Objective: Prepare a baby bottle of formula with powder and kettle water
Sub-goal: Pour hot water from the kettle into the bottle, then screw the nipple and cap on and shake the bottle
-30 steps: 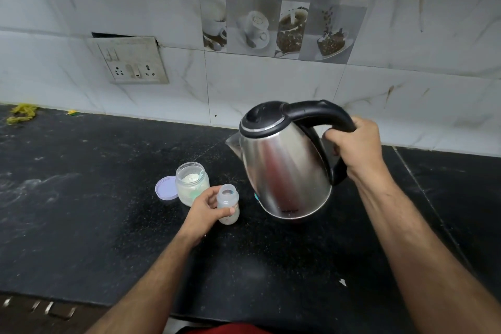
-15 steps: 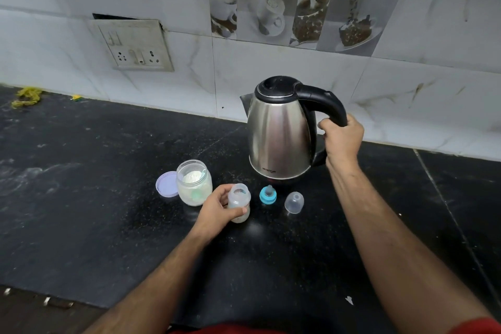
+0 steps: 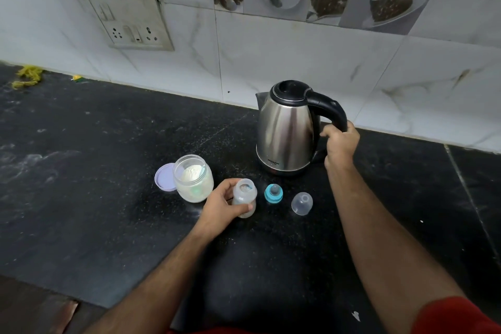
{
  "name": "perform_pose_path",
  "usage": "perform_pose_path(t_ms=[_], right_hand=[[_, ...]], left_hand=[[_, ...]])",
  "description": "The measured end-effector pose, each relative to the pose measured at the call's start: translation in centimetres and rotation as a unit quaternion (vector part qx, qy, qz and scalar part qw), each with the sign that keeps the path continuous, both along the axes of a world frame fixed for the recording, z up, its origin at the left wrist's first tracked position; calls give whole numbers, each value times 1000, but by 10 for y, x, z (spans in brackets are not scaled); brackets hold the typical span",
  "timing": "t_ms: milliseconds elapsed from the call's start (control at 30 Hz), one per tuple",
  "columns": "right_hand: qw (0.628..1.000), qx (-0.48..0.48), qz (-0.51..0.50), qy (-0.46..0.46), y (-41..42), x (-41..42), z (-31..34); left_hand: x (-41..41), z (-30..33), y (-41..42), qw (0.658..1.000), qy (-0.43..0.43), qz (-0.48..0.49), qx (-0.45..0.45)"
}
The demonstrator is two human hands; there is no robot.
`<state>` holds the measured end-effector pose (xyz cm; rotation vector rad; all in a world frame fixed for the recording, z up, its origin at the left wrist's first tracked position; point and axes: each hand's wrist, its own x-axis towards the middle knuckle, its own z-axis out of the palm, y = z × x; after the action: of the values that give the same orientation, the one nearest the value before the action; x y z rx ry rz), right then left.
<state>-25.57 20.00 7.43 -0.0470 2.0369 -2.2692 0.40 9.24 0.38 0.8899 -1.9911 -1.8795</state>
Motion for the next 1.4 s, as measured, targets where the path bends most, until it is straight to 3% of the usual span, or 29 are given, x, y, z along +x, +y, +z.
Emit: perform_pose_path(t_ms=[867, 1133, 1300, 1400], right_hand=[[985, 122, 115, -44, 38, -9, -39], [983, 177, -36, -28, 65, 59, -36], [967, 232, 95, 43, 57, 114, -45], [924, 325, 184, 84, 39, 130, -56]], left_hand=[[5, 5, 8, 1000, 11, 5, -4], [20, 3, 18, 1000, 26, -4, -3], [32, 0, 25, 1000, 23, -16, 1], [39, -1, 31, 1000, 23, -21, 0]])
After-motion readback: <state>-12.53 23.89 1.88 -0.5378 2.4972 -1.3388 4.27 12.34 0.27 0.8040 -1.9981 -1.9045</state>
